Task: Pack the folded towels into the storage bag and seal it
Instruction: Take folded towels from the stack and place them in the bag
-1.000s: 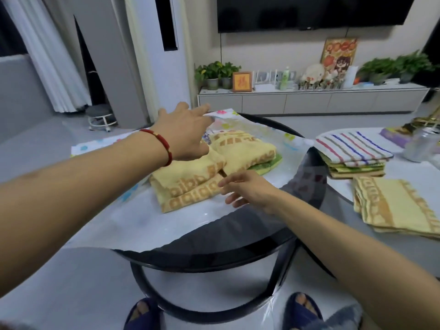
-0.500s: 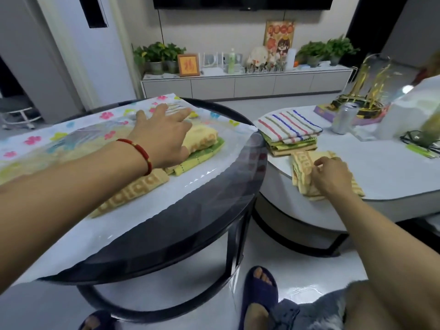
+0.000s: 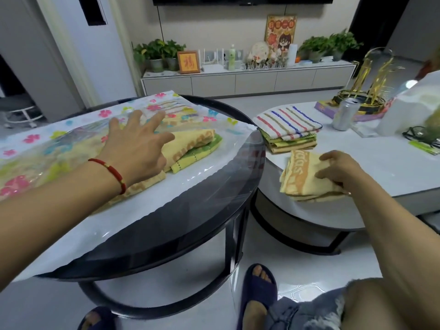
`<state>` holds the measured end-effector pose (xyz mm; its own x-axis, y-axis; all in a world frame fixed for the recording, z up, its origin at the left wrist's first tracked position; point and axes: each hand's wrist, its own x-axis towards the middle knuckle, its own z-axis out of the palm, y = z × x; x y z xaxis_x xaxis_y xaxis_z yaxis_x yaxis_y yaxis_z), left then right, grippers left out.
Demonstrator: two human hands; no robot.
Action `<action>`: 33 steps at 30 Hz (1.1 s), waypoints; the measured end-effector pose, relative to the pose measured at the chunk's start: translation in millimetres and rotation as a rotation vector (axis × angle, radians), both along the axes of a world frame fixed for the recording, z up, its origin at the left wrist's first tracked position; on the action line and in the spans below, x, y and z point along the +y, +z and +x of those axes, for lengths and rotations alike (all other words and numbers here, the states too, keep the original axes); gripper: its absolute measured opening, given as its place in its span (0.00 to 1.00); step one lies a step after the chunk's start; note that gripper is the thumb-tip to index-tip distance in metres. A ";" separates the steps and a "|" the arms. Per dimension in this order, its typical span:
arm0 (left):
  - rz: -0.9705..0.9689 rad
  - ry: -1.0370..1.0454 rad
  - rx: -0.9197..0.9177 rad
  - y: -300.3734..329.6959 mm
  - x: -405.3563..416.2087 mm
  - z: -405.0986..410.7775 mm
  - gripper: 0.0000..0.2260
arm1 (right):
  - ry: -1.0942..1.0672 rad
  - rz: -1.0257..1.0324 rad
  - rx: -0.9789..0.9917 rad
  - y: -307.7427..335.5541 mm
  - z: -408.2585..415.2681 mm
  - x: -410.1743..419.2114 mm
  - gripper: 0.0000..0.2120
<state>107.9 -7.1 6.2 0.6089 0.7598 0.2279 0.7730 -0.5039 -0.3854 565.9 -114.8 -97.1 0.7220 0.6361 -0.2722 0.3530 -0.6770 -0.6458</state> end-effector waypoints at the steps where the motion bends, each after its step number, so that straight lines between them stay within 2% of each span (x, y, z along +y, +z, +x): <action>1: -0.005 0.021 -0.008 0.5 -2.8 -9.3 0.20 | 0.012 0.043 0.127 2.4 -1.8 -1.7 0.26; 5: -0.020 0.098 -0.024 4.8 -17.5 -48.0 0.20 | 0.085 0.289 0.685 19.8 -28.8 -19.9 0.19; 11: 0.007 0.235 -0.024 15.3 -41.8 -113.2 0.21 | 0.407 0.461 0.899 61.3 -93.4 -45.7 0.17; 14: -0.020 0.292 0.007 23.4 -48.8 -153.0 0.22 | 0.563 0.441 0.945 74.8 -140.3 -45.5 0.21; 17: -0.075 0.326 0.060 31.2 -50.4 -185.6 0.31 | 0.724 0.374 0.978 81.2 -204.2 -30.2 0.26; 21: -0.120 0.268 0.078 56.9 -47.9 -203.8 0.42 | 0.864 0.381 1.088 86.4 -311.4 8.6 0.20; 23: -0.120 0.265 0.128 73.9 -46.7 -205.9 0.48 | 0.854 0.448 1.132 91.2 -368.4 33.1 0.18; 26: -0.140 0.285 0.180 90.7 -45.0 -207.8 0.54 | 0.671 0.596 1.230 93.9 -452.5 64.4 0.18; 27: -0.151 0.290 0.183 94.6 -44.6 -208.5 0.55 | 0.616 0.614 1.205 89.3 -476.4 69.9 0.18; 28: -0.163 0.293 0.182 97.7 -44.3 -209.2 0.55 | 0.597 0.597 1.132 80.1 -497.4 71.9 0.18; 30: -0.187 0.303 0.185 101.0 -44.7 -211.7 0.55 | 0.693 0.440 0.998 55.5 -529.2 65.1 0.19; 32: -0.213 0.304 0.190 100.2 -46.5 -213.4 0.55 | 0.815 0.232 0.957 33.3 -546.3 56.4 0.24; 33: -0.228 0.297 0.189 98.6 -47.5 -213.2 0.55 | 0.846 0.200 0.919 25.7 -549.5 55.7 0.26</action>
<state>-105.3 -54.6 104.8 0.3711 0.9266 -0.0611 0.8239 -0.3589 -0.4386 16.3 -59.0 -71.3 -0.3332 0.8931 -0.3022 -0.0053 -0.3223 -0.9466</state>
